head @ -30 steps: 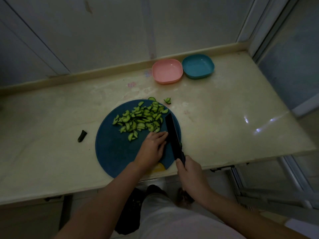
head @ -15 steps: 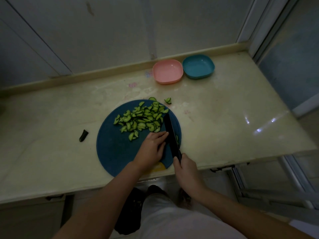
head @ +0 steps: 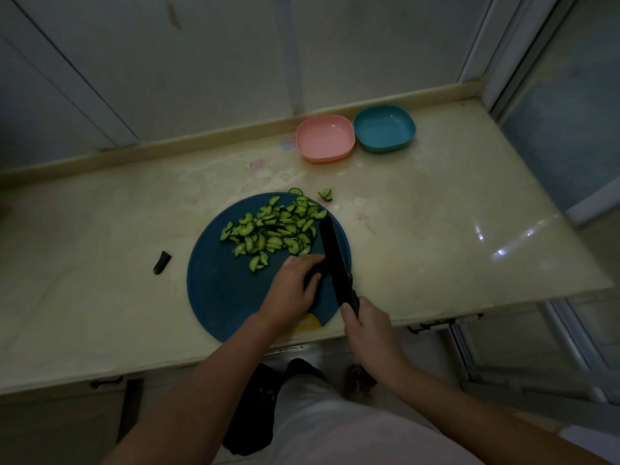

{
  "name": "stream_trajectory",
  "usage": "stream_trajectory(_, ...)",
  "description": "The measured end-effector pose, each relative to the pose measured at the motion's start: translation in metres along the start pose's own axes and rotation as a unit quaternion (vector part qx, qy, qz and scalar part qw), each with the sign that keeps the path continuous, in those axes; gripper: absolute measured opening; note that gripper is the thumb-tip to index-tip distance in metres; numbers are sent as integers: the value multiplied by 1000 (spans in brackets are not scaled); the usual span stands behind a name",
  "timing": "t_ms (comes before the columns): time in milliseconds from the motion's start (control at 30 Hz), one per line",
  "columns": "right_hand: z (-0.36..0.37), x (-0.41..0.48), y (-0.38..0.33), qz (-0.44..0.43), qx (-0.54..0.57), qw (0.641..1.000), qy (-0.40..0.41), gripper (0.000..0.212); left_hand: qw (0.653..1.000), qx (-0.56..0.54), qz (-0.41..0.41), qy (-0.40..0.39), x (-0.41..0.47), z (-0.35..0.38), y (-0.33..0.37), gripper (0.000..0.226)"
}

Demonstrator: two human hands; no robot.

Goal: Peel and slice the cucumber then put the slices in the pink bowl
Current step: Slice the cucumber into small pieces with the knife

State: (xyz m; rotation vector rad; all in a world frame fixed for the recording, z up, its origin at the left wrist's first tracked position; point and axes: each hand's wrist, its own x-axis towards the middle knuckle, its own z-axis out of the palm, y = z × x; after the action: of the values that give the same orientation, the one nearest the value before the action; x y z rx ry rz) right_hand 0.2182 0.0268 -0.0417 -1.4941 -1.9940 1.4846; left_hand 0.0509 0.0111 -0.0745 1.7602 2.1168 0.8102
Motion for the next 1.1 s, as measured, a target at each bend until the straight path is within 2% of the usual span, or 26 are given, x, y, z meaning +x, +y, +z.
stream_trajectory(533,9,-4,-4,2,-44,999,-12,35,999,28,39,-7,-1,0,0,33)
stream_trajectory(800,22,-1,-3,7,-23,1000,11,34,999,27,38,-14,-2,0,-2,34)
stream_trajectory(933,22,1,-4,6,-13,1000,18,34,999,27,30,-3,-5,1,-2,33)
stream_trajectory(1100,14,-2,0,18,4,1000,-6,33,1000,-6,-20,19,-6,0,0,32)
